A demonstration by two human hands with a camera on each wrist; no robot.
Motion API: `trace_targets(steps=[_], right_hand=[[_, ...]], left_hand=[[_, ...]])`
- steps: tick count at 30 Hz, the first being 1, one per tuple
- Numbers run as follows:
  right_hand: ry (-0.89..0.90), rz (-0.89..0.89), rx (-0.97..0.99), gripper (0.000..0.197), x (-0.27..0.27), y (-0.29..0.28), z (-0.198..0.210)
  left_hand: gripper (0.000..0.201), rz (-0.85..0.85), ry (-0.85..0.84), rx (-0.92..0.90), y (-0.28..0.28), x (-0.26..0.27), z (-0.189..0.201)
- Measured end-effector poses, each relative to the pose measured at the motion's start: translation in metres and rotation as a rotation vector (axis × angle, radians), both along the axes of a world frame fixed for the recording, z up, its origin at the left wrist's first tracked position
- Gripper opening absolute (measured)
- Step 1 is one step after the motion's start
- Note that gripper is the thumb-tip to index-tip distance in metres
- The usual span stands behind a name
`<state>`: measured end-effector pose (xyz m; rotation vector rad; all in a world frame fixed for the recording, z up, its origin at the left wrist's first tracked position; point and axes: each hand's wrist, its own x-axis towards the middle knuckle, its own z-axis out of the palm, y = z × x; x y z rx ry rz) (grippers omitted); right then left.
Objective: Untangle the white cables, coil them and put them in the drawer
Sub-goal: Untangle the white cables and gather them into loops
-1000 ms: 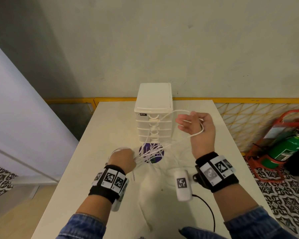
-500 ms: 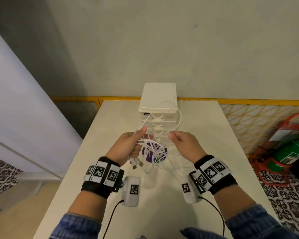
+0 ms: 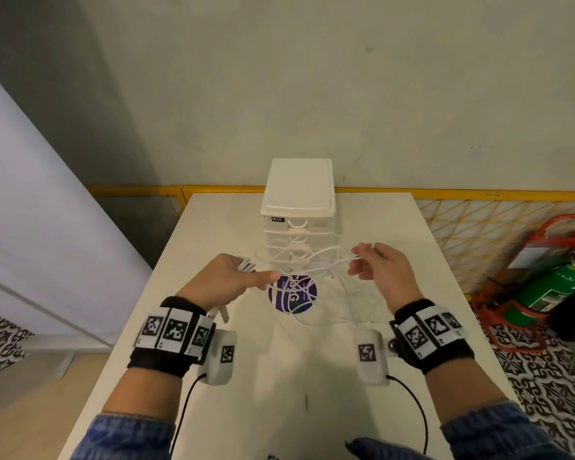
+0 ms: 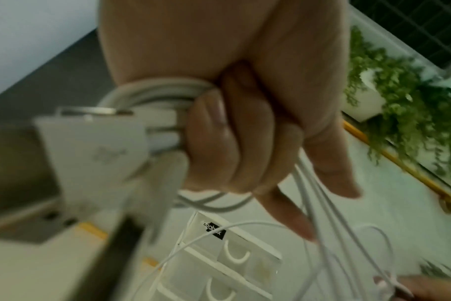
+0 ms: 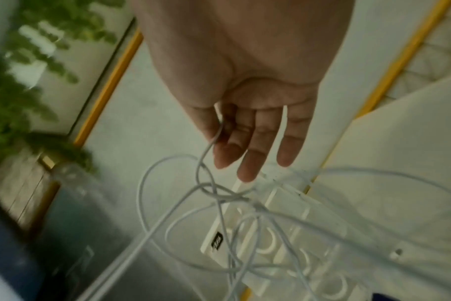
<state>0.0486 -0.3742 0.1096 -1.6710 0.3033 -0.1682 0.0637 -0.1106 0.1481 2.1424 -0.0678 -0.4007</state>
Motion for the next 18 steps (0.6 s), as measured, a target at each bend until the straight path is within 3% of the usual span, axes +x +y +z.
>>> trace_targets(steps=[3, 8, 11, 13, 14, 16, 18], right_hand=[[0.02, -0.138, 0.137, 0.023, 0.003, -0.007, 0.001], [0.099, -0.235, 0.127, 0.025, 0.003, -0.02, -0.007], [0.24, -0.158, -0.244, 0.049, 0.005, -0.022, -0.016], [0.273, -0.235, -0.551, 0.059, 0.005, -0.021, -0.017], [0.193, -0.315, -0.623, 0.059, 0.003, -0.018, -0.014], [-0.194, -0.388, -0.63, 0.058, -0.007, -0.006, 0.0], [-0.563, -0.157, -0.541, 0.052, -0.018, 0.015, 0.015]], left_hand=[[0.028, -0.078, 0.029, -0.021, 0.003, -0.003, -0.002], [0.036, 0.06, 0.022, -0.33, 0.01, -0.001, 0.004], [0.033, 0.03, -0.012, -0.307, -0.001, -0.003, 0.007], [0.032, -0.028, -0.021, -0.282, -0.011, -0.007, 0.008], [0.033, -0.041, -0.022, -0.289, -0.014, -0.008, 0.009], [0.034, -0.042, -0.027, -0.322, -0.019, -0.008, 0.012], [0.035, -0.057, -0.043, -0.335, -0.025, -0.008, 0.017]])
